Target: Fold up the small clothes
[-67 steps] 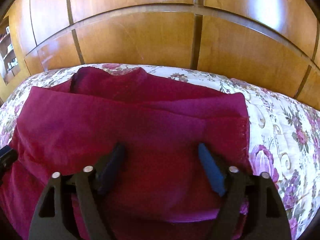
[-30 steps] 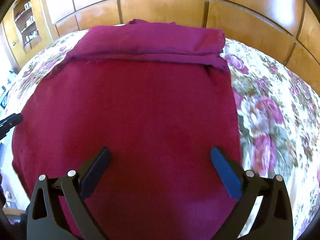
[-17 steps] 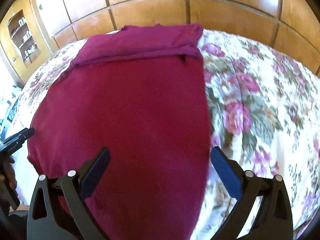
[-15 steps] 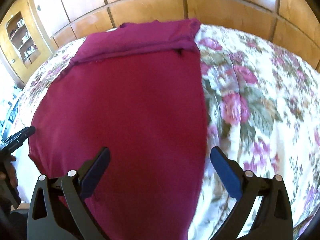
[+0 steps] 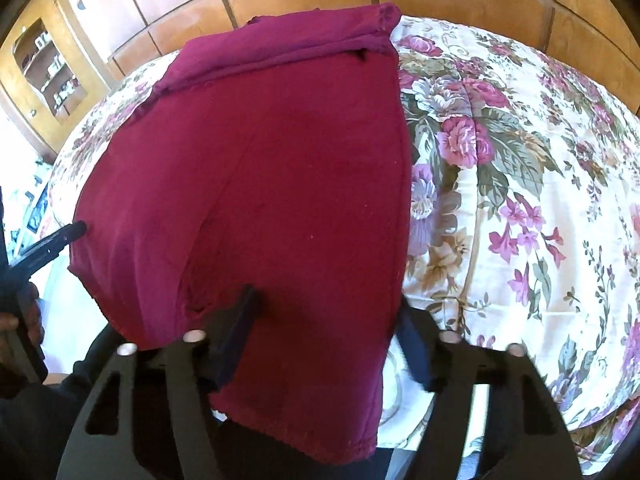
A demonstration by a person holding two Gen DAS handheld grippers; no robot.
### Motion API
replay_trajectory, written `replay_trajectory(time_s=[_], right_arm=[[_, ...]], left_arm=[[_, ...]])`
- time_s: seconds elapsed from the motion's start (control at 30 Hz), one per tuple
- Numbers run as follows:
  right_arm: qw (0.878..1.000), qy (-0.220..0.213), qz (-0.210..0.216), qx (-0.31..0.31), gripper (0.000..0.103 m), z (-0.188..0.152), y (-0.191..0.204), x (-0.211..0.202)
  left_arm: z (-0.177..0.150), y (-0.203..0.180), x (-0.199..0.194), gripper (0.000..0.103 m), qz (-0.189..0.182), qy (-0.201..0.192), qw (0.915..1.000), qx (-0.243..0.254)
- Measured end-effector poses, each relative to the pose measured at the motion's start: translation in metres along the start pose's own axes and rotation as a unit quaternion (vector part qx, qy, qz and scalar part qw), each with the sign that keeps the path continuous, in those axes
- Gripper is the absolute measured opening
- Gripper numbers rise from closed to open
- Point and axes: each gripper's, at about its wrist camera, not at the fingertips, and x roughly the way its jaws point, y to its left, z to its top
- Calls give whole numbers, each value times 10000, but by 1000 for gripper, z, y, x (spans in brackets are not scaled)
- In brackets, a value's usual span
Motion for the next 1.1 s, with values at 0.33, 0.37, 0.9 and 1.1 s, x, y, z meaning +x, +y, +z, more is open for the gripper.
replay_trajectory(time_s=[0.33, 0.37, 0.9, 1.1], right_arm=[[9992, 78, -74, -387, 18, -2, 11, -1], [9992, 81, -73, -385, 17, -1, 11, 0], [9911, -443, 1241, 196, 7, 56, 10, -37], [9854, -688, 1367, 750, 8, 117, -13, -22]], left_arm=[[-4, -5, 0, 14, -128, 46, 9996, 231], [-4, -5, 1, 14, -117, 54, 9997, 228], [60, 19, -41, 0, -2202, -379, 9726, -638], [125, 24, -20, 0, -2234, -588, 9688, -894]])
